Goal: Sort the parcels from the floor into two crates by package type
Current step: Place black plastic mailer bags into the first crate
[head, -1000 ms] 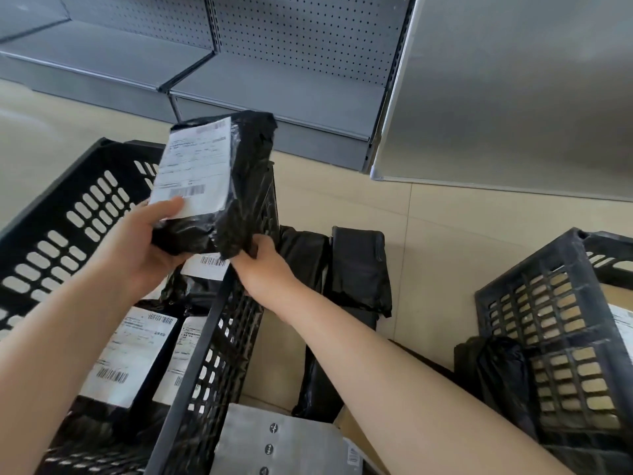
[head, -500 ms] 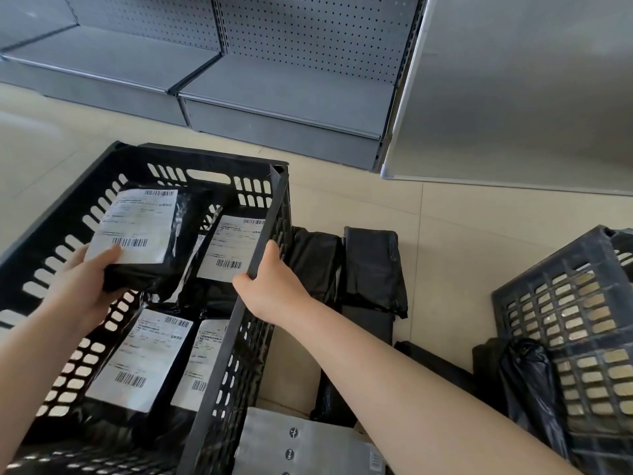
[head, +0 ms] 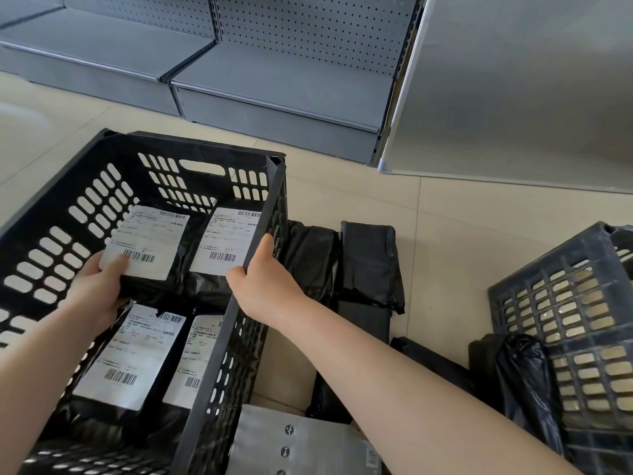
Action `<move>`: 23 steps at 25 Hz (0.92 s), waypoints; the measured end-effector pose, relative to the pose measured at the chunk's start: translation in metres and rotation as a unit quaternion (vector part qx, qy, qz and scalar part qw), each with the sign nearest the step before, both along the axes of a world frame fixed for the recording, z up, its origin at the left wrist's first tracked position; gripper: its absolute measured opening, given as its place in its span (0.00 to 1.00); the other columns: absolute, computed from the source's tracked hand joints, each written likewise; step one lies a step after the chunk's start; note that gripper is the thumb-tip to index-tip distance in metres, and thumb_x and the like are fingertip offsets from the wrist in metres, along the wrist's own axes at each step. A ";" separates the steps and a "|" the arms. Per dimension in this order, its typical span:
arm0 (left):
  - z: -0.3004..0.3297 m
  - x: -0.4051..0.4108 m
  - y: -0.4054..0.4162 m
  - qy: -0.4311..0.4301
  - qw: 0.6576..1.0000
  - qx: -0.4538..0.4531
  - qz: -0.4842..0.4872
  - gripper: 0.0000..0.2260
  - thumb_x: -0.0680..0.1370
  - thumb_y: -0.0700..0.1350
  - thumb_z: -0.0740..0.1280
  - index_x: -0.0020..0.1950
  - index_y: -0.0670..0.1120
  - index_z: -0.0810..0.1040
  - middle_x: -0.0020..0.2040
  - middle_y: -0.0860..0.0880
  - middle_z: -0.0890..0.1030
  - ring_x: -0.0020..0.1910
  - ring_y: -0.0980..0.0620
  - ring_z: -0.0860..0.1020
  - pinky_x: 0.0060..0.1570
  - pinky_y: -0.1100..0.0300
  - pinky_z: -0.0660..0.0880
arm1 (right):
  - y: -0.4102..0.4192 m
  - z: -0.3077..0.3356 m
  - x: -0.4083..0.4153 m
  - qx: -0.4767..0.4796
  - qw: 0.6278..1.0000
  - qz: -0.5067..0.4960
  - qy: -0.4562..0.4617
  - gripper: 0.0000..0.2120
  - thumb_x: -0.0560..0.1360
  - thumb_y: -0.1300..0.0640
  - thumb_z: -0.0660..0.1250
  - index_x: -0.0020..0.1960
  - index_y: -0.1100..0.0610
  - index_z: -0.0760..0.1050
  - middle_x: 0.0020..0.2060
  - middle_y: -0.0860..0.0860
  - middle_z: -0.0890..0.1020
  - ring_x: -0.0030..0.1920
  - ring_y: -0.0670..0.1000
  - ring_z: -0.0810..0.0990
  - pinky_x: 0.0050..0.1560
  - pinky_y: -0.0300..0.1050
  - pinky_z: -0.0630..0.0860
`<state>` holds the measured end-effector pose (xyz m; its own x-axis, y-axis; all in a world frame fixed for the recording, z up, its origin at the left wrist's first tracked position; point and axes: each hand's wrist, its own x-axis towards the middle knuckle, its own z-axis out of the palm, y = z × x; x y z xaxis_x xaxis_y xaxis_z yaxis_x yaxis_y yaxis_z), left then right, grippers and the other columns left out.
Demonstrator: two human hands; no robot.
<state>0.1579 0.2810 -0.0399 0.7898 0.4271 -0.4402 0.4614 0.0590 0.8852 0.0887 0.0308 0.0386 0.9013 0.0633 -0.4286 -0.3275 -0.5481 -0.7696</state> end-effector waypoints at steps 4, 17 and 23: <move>-0.003 0.004 -0.010 0.028 0.999 0.021 -0.017 0.17 0.84 0.44 0.61 0.73 0.49 0.70 0.64 0.46 0.76 0.59 0.46 0.75 0.59 0.47 0.74 | 0.002 -0.001 0.001 -0.011 1.000 0.001 0.005 0.31 0.80 0.52 0.54 0.78 0.55 0.44 0.57 0.56 0.79 0.48 0.63 0.81 0.46 0.62 0.81; -0.036 -0.001 -0.019 0.106 0.939 0.310 -0.108 0.29 0.78 0.49 0.70 0.76 0.52 0.62 0.67 0.43 0.76 0.57 0.38 0.78 0.52 0.44 0.77 | 0.006 -0.006 0.002 -0.022 1.000 -0.004 0.003 0.34 0.82 0.54 0.54 0.80 0.55 0.37 0.60 0.56 0.78 0.44 0.59 0.81 0.40 0.54 0.79; -0.057 -0.008 -0.023 0.081 0.887 0.409 -0.196 0.17 0.82 0.51 0.60 0.71 0.53 0.70 0.60 0.40 0.79 0.51 0.37 0.79 0.48 0.40 0.79 | 0.005 -0.001 -0.001 -0.014 1.000 -0.004 0.004 0.35 0.81 0.54 0.55 0.79 0.53 0.37 0.59 0.56 0.78 0.45 0.60 0.82 0.43 0.60 0.81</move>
